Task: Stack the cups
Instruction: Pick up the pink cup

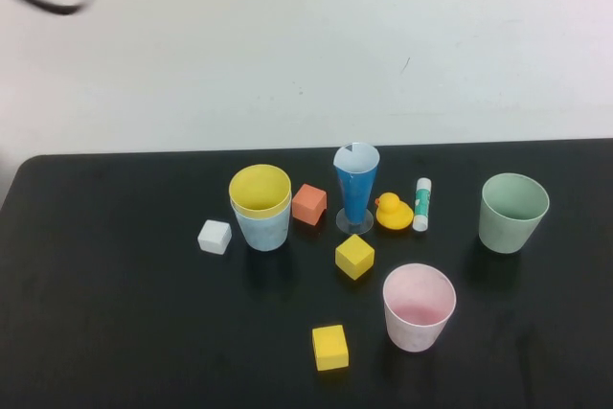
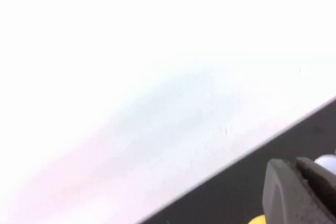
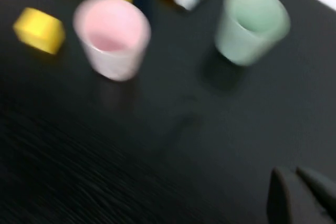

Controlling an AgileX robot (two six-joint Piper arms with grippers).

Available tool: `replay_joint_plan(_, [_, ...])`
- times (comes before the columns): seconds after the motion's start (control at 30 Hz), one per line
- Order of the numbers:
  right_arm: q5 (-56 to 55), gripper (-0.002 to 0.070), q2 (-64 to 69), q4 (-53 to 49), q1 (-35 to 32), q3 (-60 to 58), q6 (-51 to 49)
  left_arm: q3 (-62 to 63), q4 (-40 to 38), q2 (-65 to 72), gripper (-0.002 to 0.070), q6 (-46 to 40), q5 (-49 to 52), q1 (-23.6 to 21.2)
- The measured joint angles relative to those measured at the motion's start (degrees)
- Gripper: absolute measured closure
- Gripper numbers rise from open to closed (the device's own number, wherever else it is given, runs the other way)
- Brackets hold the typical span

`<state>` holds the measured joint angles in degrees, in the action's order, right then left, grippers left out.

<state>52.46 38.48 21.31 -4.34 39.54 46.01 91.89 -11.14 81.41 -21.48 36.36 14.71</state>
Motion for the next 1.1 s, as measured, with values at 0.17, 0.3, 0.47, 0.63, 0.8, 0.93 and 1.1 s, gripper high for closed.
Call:
replay_joint_plan(0.17, [0.78,0.0679,7.35,9.35,0.0,3.72,8.8,-11.0,0.0,-14.52,0.0673,-0.35,-6.9,0.0])
replay_joint_plan(0.3, [0.51,0.0679,13.92,13.62,1.35,4.33,15.28,-22.54,0.0,-26.05,0.0673,-0.63,-17.92,0.0])
replay_joint_plan(0.47, [-3.21,0.0679,22.25,14.31,6.55,4.41,19.43,-37.55,0.0,-40.5,0.0673,-0.63,-32.55,0.0])
replay_joint_plan(0.63, [-9.41,0.0679,30.3,14.52,12.84,5.12,23.24,-47.23,-0.21,-49.04,0.0673,-0.63,-34.37,0.0])
replay_joint_plan(0.8, [-11.81,0.0653,39.9,14.8,17.69,10.28,25.1,-56.75,-0.21,-52.59,0.0673,-0.63,-30.49,0.0])
replay_joint_plan(0.93, [-12.33,0.0507,47.09,15.04,20.8,16.08,25.34,-65.08,-1.57,-53.75,0.0673,1.67,-31.28,0.0])
replay_joint_plan(1.1, [-13.43,0.0258,56.89,15.25,22.23,22.63,25.37,-74.22,-3.25,-55.13,0.0673,2.95,-39.99,0.0])
